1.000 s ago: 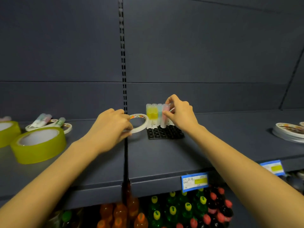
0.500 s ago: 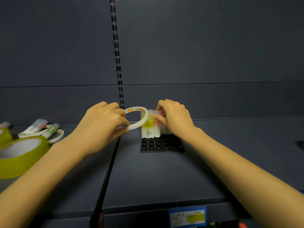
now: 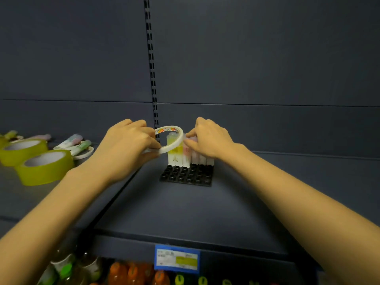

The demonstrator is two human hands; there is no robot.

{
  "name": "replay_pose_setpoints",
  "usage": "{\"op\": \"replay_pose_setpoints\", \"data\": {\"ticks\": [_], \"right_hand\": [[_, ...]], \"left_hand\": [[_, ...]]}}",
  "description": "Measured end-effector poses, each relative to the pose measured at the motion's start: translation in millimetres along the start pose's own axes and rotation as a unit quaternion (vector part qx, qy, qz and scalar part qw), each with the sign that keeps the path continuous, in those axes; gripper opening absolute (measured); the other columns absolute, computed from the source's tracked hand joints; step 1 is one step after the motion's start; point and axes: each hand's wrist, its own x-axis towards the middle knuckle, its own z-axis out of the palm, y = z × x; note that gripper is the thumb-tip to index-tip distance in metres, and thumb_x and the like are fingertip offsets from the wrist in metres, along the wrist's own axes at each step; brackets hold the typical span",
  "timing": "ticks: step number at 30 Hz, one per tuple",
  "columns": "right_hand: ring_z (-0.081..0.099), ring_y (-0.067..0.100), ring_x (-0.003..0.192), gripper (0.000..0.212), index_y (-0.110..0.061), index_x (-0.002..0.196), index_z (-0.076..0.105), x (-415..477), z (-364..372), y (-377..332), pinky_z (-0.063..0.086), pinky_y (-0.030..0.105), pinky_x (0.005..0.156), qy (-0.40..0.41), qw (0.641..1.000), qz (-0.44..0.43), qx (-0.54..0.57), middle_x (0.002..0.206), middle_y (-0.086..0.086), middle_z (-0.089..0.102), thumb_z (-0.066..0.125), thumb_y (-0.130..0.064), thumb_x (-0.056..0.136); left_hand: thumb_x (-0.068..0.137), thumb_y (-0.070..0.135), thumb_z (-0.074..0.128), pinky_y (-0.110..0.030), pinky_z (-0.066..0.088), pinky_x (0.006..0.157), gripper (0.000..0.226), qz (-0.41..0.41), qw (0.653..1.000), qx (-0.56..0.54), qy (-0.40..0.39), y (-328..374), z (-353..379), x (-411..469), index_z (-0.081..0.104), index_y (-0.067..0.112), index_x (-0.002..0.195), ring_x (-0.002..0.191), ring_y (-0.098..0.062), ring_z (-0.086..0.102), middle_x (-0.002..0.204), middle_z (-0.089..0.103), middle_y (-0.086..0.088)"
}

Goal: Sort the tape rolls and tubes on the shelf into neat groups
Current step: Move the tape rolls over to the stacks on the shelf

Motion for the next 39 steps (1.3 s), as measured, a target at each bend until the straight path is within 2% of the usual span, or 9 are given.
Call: {"op": "replay_pose_setpoints", "data": {"ticks": [4,11,16,21,24,27,30,35,39], "right_hand": [[0.042,0.025,0.123,0.047,-0.025,0.141,0.041,-34.2,-34.2,45.8,0.039,0.038,0.091,-0.022,0.999,-0.034,-0.036,0.135,0.004,0.043,0.043,-0.039,0.096],[0.050,0.019,0.118,0.030,-0.030,0.122,0.058,-132.6,-110.2,163.8,0.038,0.032,0.084,-0.025,0.998,0.018,-0.055,0.126,-0.005,0.053,0.049,-0.035,0.094],[0.051,0.021,0.115,0.027,-0.031,0.118,0.060,-204.9,-152.2,241.6,0.037,0.032,0.080,-0.035,0.990,0.104,-0.092,0.127,-0.004,0.050,0.051,-0.037,0.093],[0.051,0.020,0.115,0.028,-0.031,0.118,0.060,-265.4,-178.1,291.1,0.044,0.038,0.087,-0.042,0.977,0.172,-0.122,0.128,-0.004,0.050,0.053,-0.038,0.092],[0.051,0.020,0.115,0.027,-0.032,0.118,0.059,-291.7,-185.5,309.0,0.044,0.037,0.085,-0.041,0.971,0.202,-0.123,0.128,-0.005,0.049,0.052,-0.039,0.093],[0.052,0.019,0.112,0.027,-0.033,0.117,0.059,-306.8,-186.9,319.3,0.043,0.035,0.082,-0.042,0.967,0.220,-0.121,0.128,-0.007,0.049,0.051,-0.040,0.093],[0.051,0.019,0.115,0.027,-0.032,0.118,0.059,-307.1,-182.9,320.6,0.043,0.036,0.084,-0.050,0.968,0.215,-0.119,0.129,-0.007,0.048,0.051,-0.040,0.093],[0.052,0.018,0.114,0.028,-0.031,0.119,0.058,-266.4,-164.4,290.9,0.044,0.036,0.088,-0.035,0.986,0.140,-0.081,0.127,-0.006,0.051,0.053,-0.039,0.092],[0.052,0.017,0.112,0.027,-0.031,0.118,0.058,-213.1,-134.5,233.7,0.044,0.034,0.088,-0.032,0.998,0.045,-0.034,0.124,-0.008,0.052,0.052,-0.037,0.092]], "left_hand": [[0.067,0.021,0.082,-0.031,0.039,0.055,0.008,0.007,1.000,0.014,0.009,43.3,-18.3,8.3,0.075,0.017,0.067,0.063,-0.029,0.058,0.065,0.065,0.001],[0.070,0.023,0.080,-0.034,0.042,0.053,0.008,0.064,0.997,-0.034,0.006,160.8,-20.2,57.8,0.074,0.019,0.068,0.064,-0.027,0.058,0.068,0.066,0.002],[0.091,0.039,0.052,-0.030,0.034,0.072,0.023,0.118,0.986,-0.115,-0.003,257.2,2.2,118.1,0.070,0.025,0.098,0.095,-0.018,0.055,0.096,0.065,0.007],[0.092,0.046,0.046,-0.026,0.029,0.071,0.031,0.188,0.971,-0.149,-0.011,338.4,7.9,168.7,0.067,0.027,0.103,0.097,-0.016,0.052,0.099,0.063,0.008],[0.090,0.048,0.050,-0.026,0.033,0.074,0.030,0.216,0.960,-0.170,-0.058,366.1,11.1,184.1,0.068,0.028,0.104,0.098,-0.016,0.053,0.101,0.063,0.007],[0.088,0.046,0.055,-0.027,0.038,0.075,0.028,0.211,0.940,-0.238,-0.127,374.7,13.7,189.2,0.069,0.028,0.103,0.098,-0.015,0.055,0.102,0.063,0.006],[0.091,0.049,0.046,-0.031,0.042,0.081,0.034,0.206,0.922,-0.284,-0.162,373.0,14.1,185.8,0.071,0.027,0.101,0.096,-0.012,0.051,0.102,0.063,0.006],[0.096,0.047,0.034,-0.030,0.040,0.084,0.041,0.110,0.962,-0.224,-0.113,326.8,13.8,159.5,0.064,0.027,0.115,0.103,-0.015,0.052,0.111,0.060,0.006],[0.097,0.041,0.036,-0.033,0.042,0.087,0.036,-0.040,0.977,-0.144,-0.153,244.1,13.5,108.9,0.061,0.025,0.118,0.109,-0.020,0.053,0.113,0.061,0.003]]}}
